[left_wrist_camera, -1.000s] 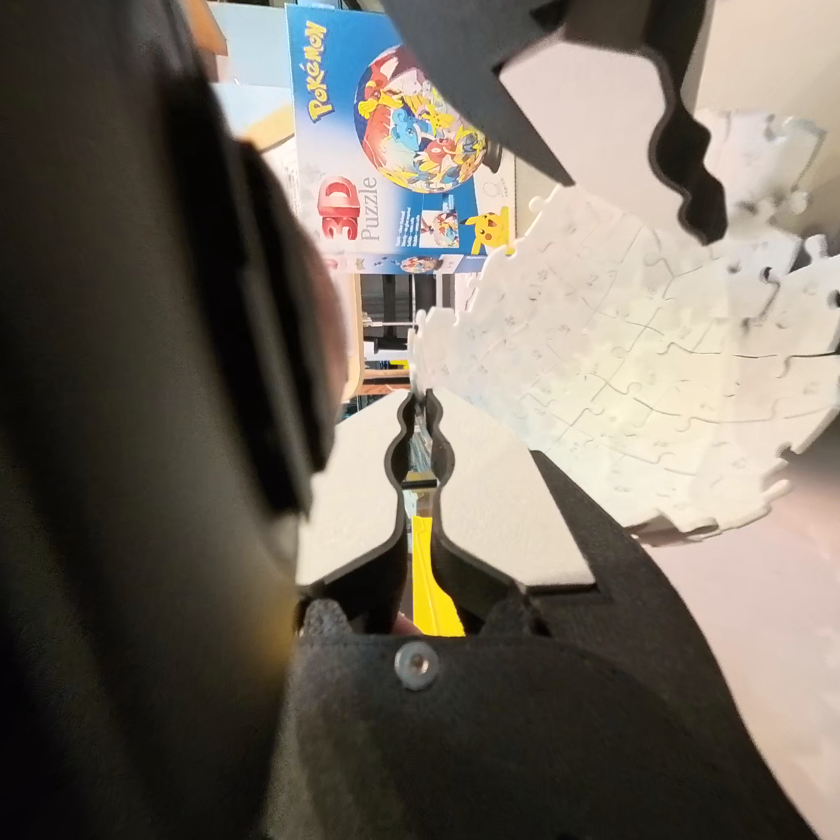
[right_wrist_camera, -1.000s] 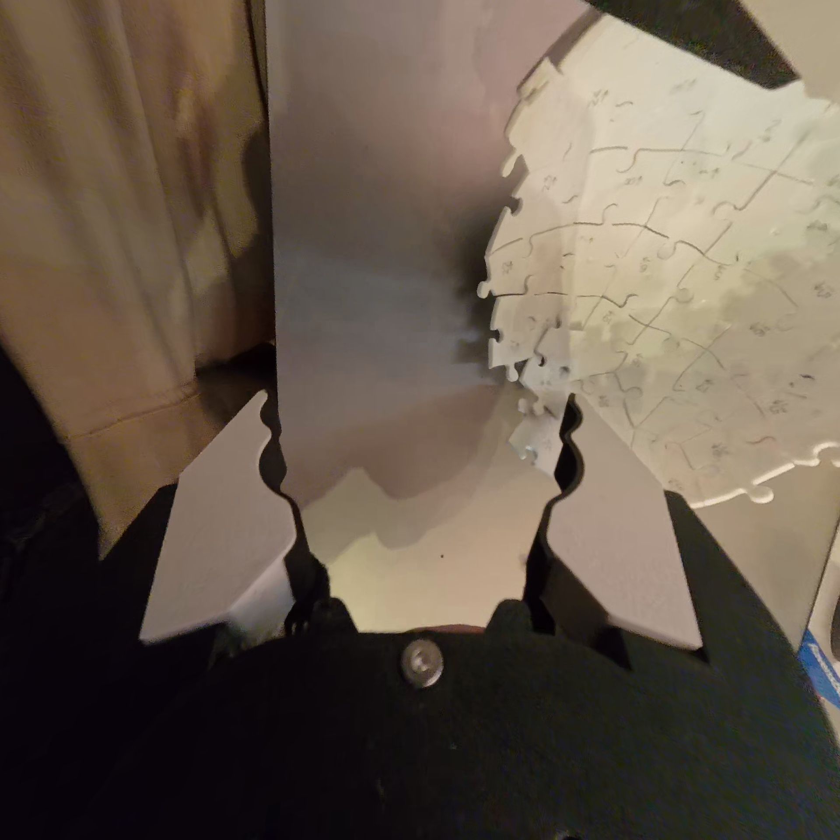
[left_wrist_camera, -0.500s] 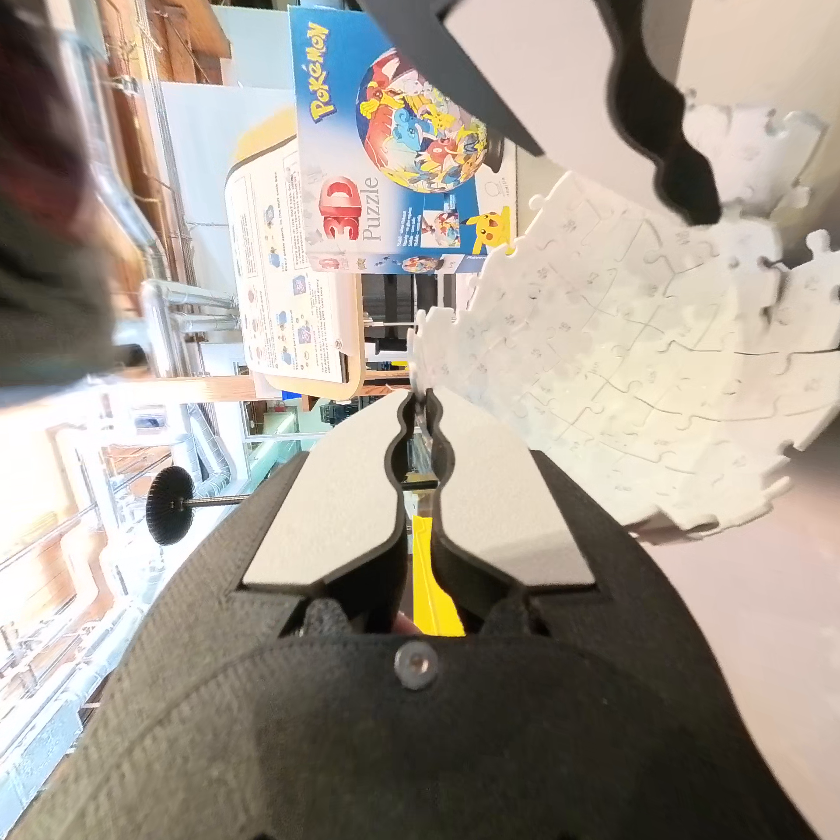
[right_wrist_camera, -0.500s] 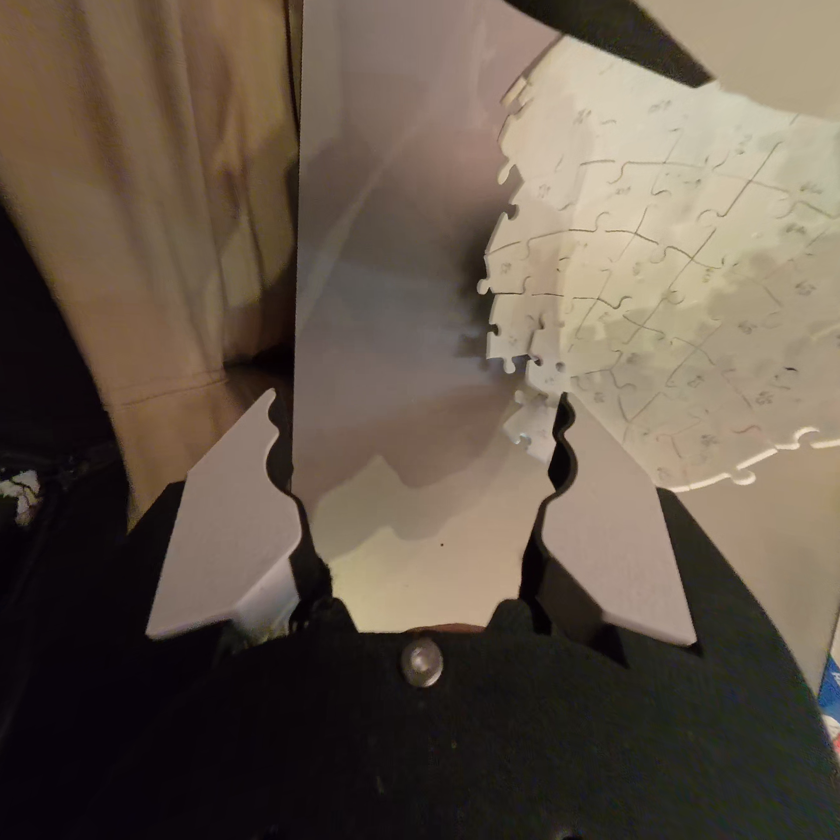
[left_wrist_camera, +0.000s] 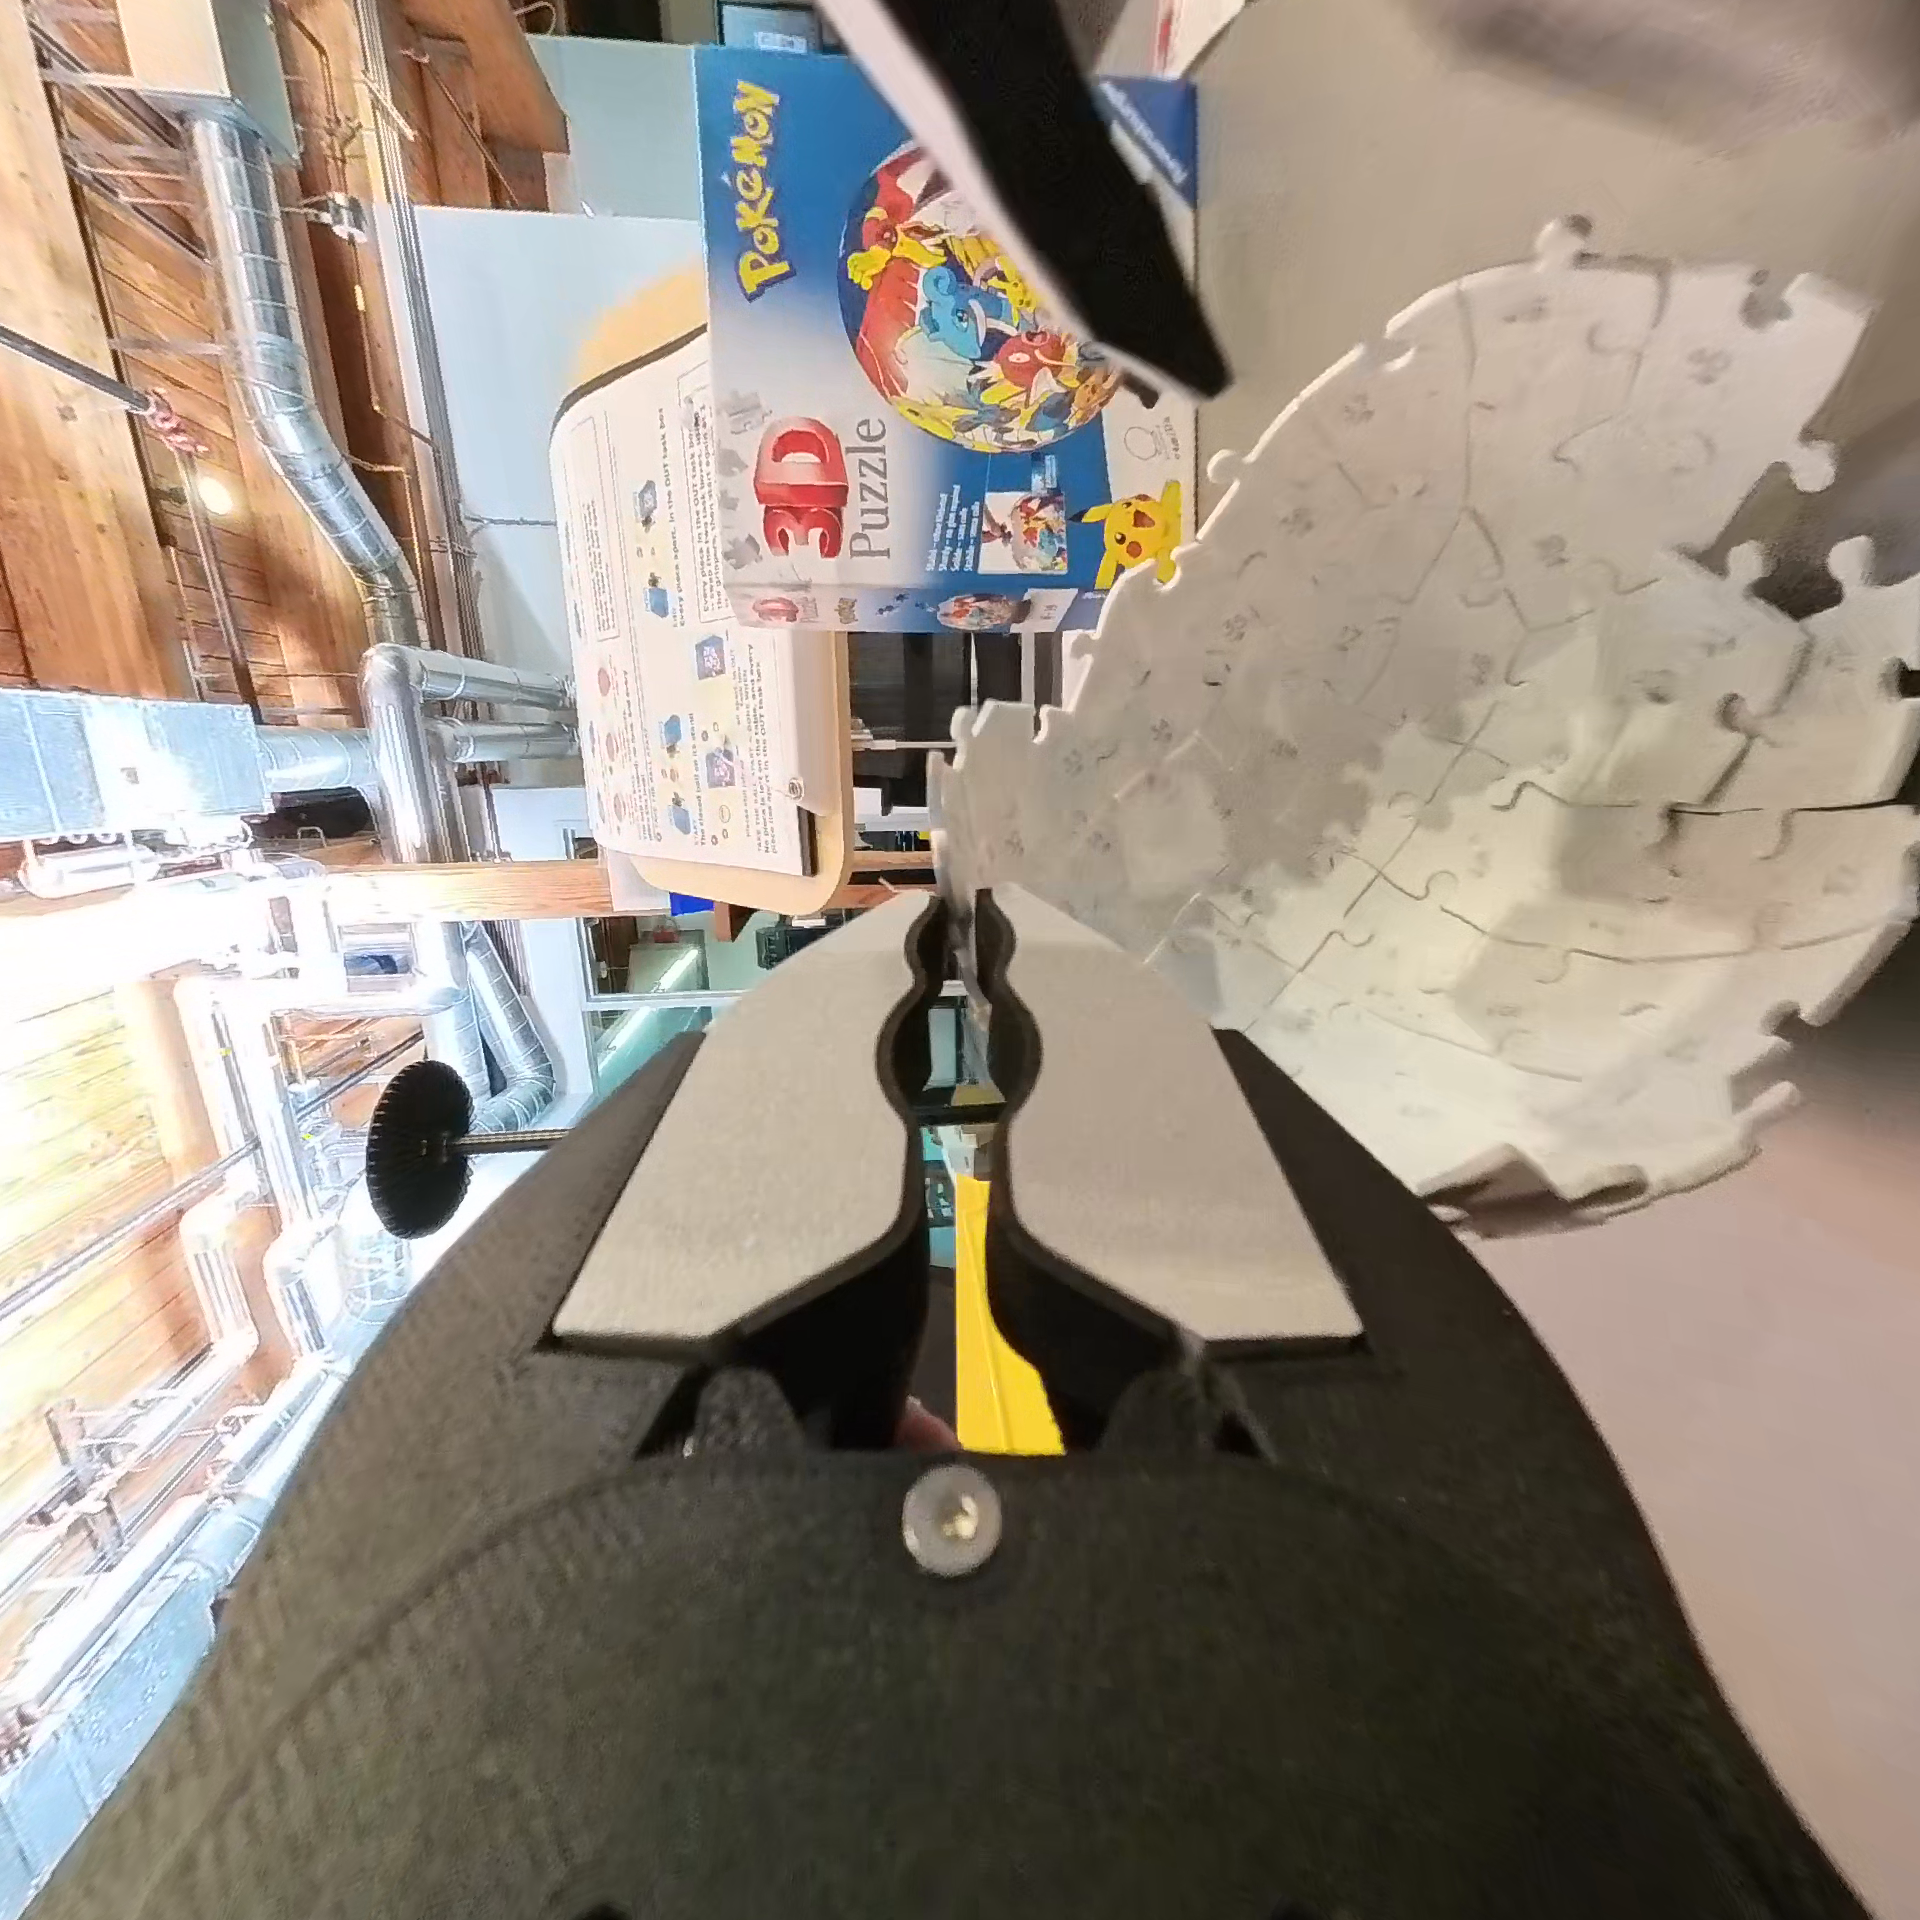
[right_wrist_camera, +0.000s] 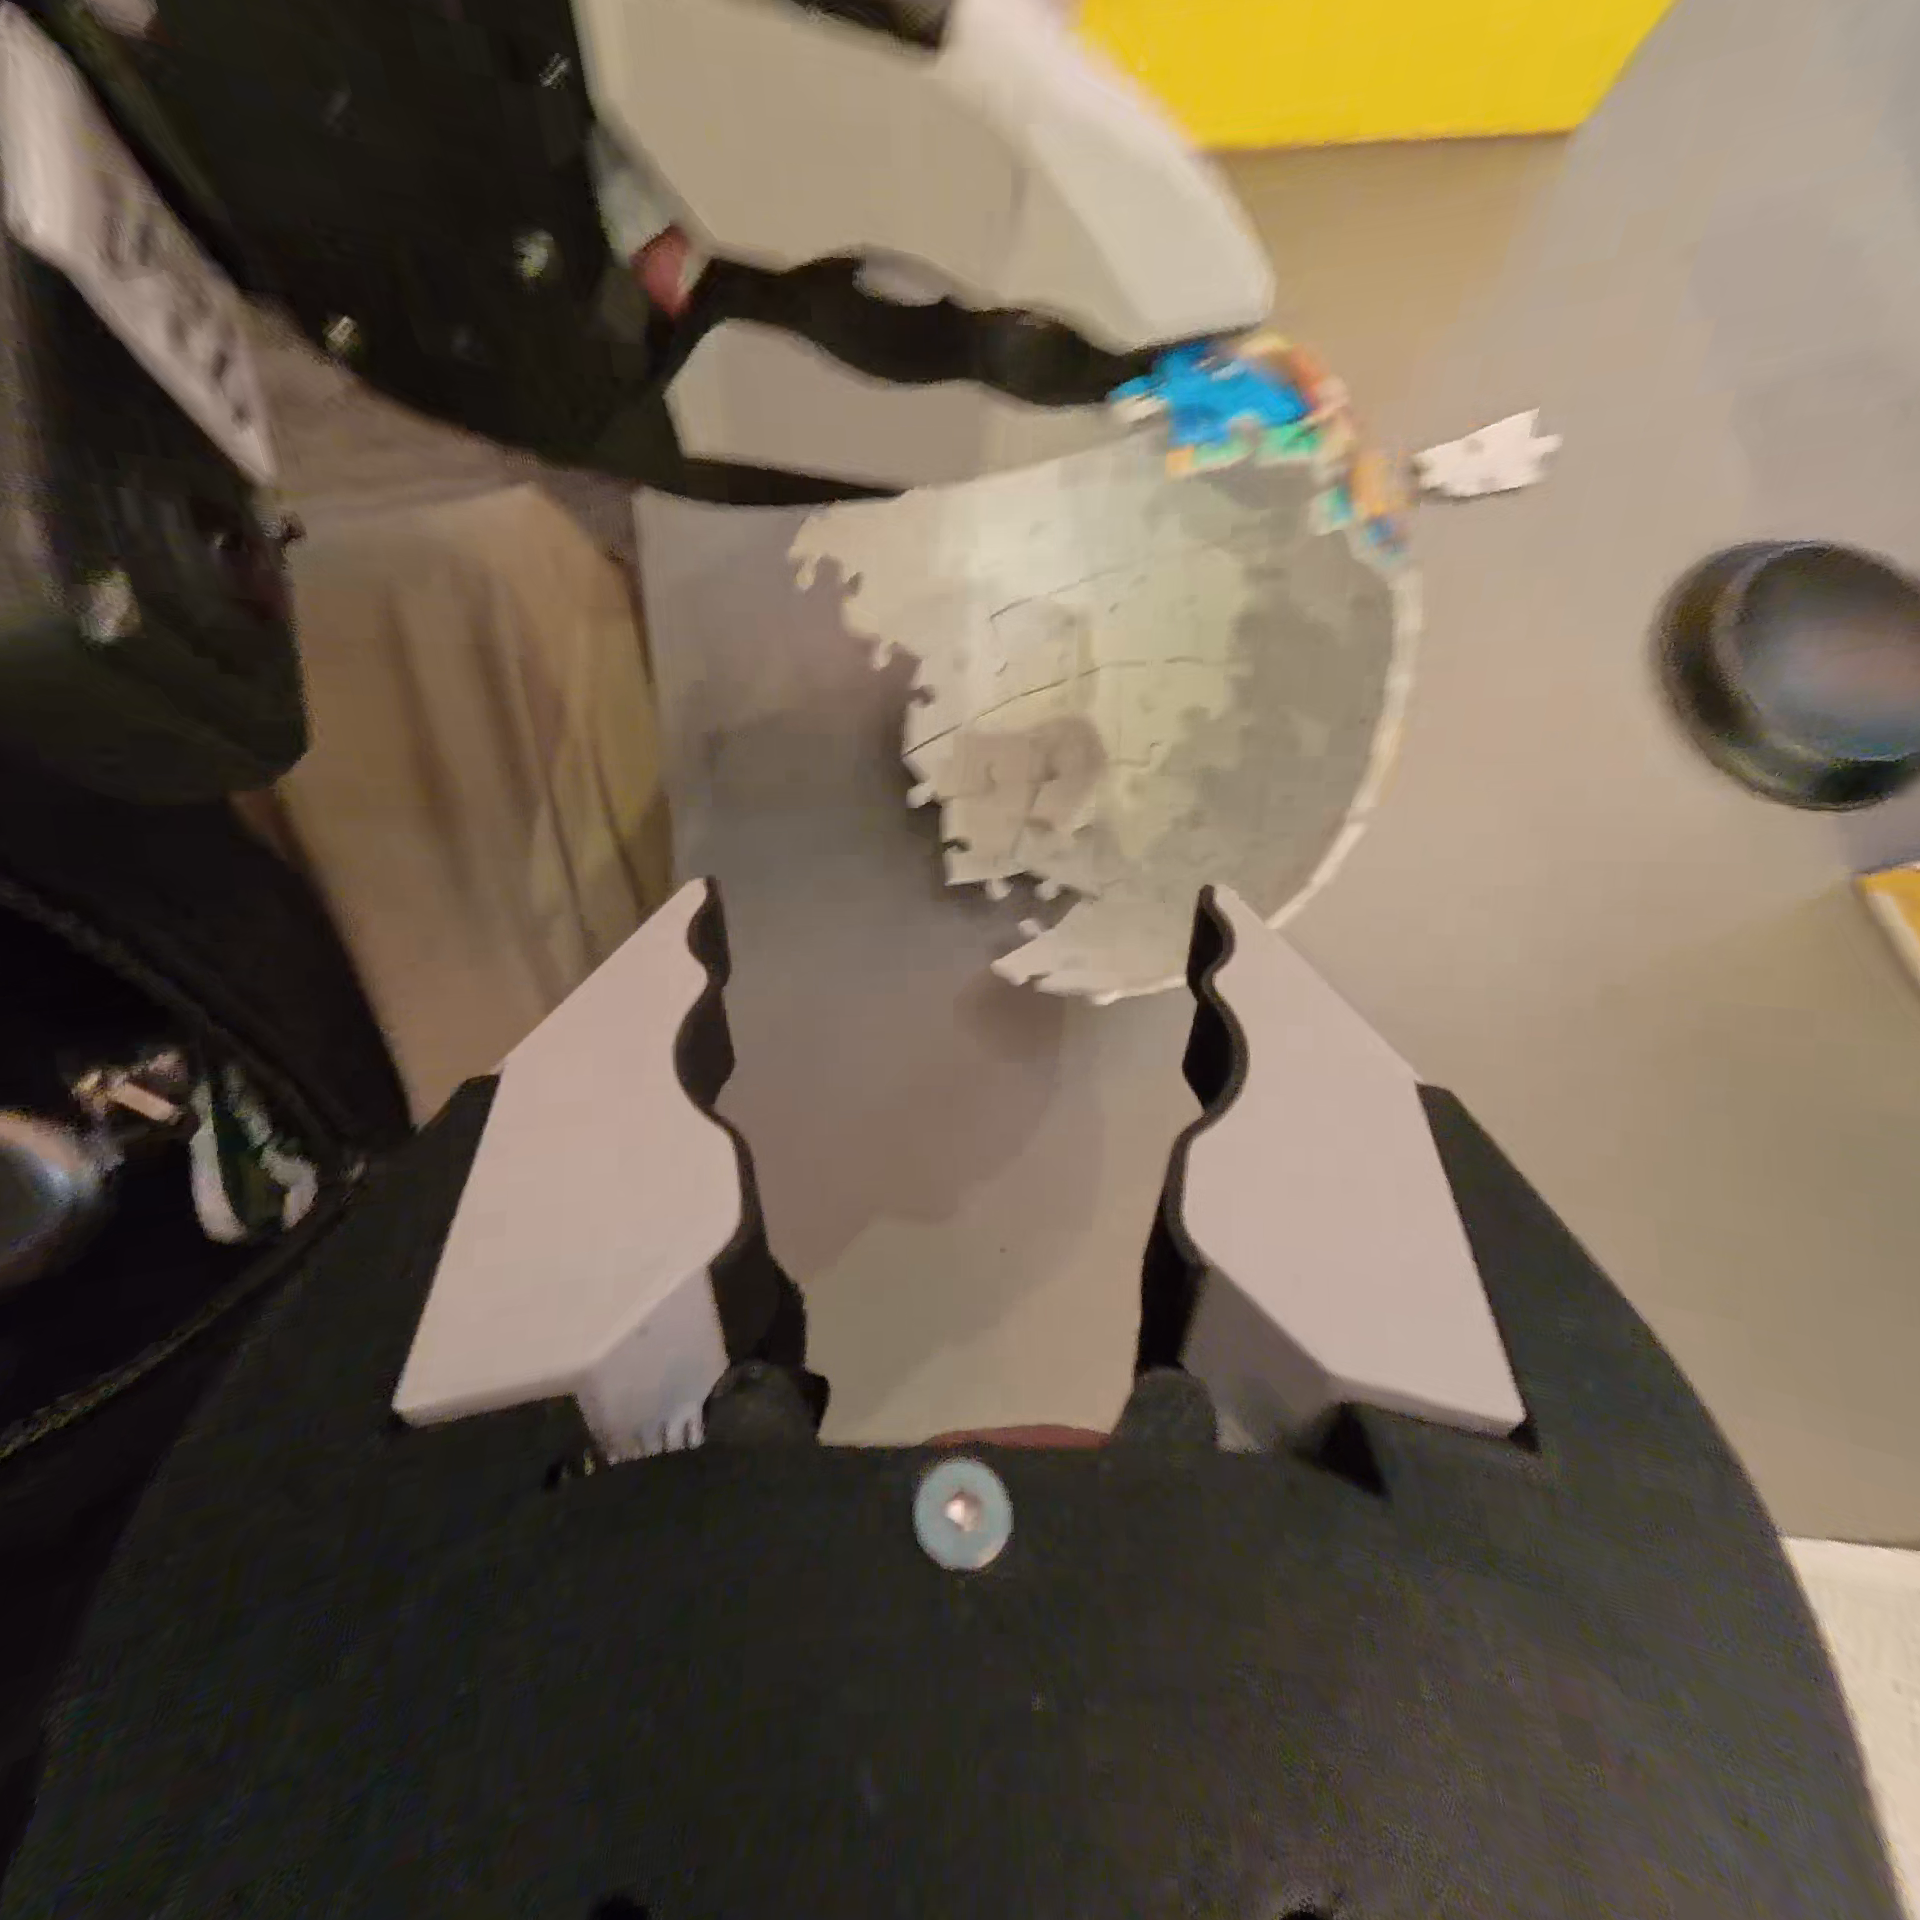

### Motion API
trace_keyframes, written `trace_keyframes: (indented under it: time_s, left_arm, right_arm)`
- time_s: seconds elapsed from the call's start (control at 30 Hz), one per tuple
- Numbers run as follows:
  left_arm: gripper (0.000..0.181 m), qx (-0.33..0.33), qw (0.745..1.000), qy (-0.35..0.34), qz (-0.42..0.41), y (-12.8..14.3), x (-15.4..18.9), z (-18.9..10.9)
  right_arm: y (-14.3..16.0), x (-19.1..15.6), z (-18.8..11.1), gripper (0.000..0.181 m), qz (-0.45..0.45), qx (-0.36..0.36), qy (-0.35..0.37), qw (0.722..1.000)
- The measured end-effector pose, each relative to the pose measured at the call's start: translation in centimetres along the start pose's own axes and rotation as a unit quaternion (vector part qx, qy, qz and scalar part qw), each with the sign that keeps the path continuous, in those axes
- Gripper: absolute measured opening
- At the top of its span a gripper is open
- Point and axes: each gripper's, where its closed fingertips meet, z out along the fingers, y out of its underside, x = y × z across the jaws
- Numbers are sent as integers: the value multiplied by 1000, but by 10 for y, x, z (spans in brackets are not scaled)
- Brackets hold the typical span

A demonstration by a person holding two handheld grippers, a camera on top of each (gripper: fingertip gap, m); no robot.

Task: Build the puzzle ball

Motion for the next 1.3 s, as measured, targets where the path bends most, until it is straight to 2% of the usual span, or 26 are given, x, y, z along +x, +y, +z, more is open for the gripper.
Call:
trace_keyframes:
  time_s: [0.13, 0.3, 0.4, 0.5, 0.57, 0.7, 0.97, 1.17, 1.3]
  left_arm:
    - [5, 0, 1000, -3, 4, -2, 0, -2]
    - [5, -1, 1000, -5, 7, -4, 0, -4]
    - [5, -2, 1000, -7, 7, -5, 0, -5]
    - [4, -6, 1000, -6, 3, -4, -1, -5]
    - [5, -5, 1000, -7, -3, -5, -1, -6]
    - [9, -10, 1000, -7, -21, -4, -3, -7]
    - [34, -29, 992, 6, -123, 6, -12, -17]
    - [47, -97, 969, 46, -223, 34, -5, -11]
    - [49, -114, 951, 79, -275, 39, 0, -9]
  right_arm:
    - [-5, 43, -1, 75, 48, 14, 82, 995]
    - [-4, 71, 17, 50, 82, 2, 104, 991]
    - [3, 76, 36, 44, 71, -39, 103, 991]
    - [6, 82, 49, 24, 61, -61, 116, 990]
    - [2, 87, 51, 6, 62, -49, 126, 989]
    - [-1, 88, 53, 4, 72, -36, 125, 989]
    - [-8, 88, 53, 1, 87, 2, 127, 988]
    - [-13, 92, 51, 1, 86, 26, 146, 985]
    - [-15, 94, 50, 1, 84, 34, 159, 983]
